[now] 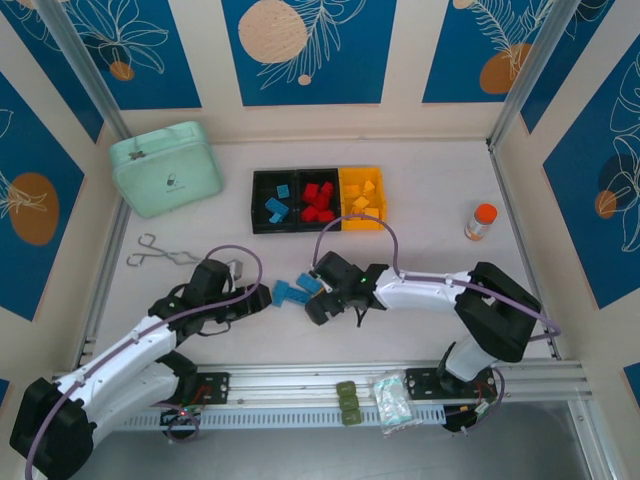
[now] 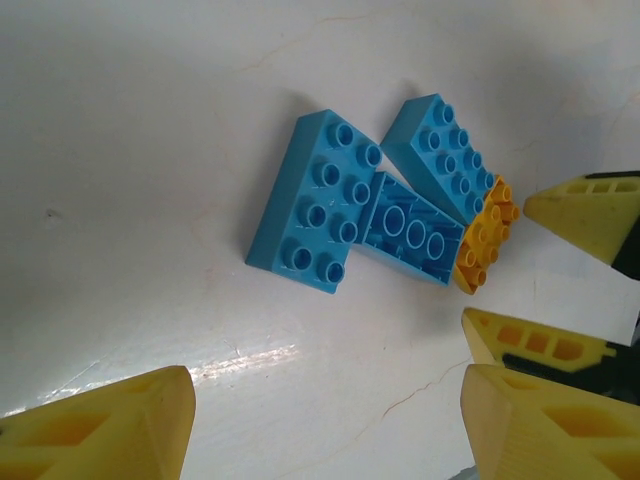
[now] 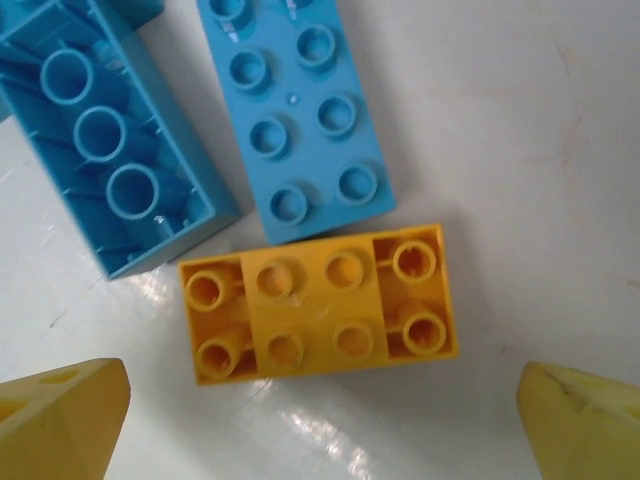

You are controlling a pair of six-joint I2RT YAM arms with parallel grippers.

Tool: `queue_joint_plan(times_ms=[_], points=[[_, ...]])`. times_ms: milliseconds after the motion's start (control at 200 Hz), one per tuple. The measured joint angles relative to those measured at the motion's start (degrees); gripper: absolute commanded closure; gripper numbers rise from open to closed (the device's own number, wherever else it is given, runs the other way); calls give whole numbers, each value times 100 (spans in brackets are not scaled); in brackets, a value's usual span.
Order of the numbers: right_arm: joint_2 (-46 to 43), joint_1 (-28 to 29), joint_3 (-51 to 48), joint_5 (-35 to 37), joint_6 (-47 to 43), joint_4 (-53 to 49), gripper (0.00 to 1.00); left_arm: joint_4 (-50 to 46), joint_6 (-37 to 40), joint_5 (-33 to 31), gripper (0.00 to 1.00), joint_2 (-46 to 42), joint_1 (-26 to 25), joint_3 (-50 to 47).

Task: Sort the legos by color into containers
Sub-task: Pick up the lego from the bottom-center of the table, then place the lego in the container.

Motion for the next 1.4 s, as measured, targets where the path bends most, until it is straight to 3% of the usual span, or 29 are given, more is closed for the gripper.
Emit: queue_joint_plan(times_ms=[350,685,985,1156,1396], points=[[568,57,372,229,-267,55,16,15,-9,-2,30,-28,0,-52],[730,197,503,389,-350,-94,38,118,-90,-2,30,87,0,-66],[92,177,516,538,-350,-479,42,234,-94,2,30,160,0,-74],[-710,-129,522,492,-289,-684,42,334,-96,22,30,245,0,-74],[-1274,-1279,925,24,-118,-1005,42,380,-94,85,30,391,-72,28]])
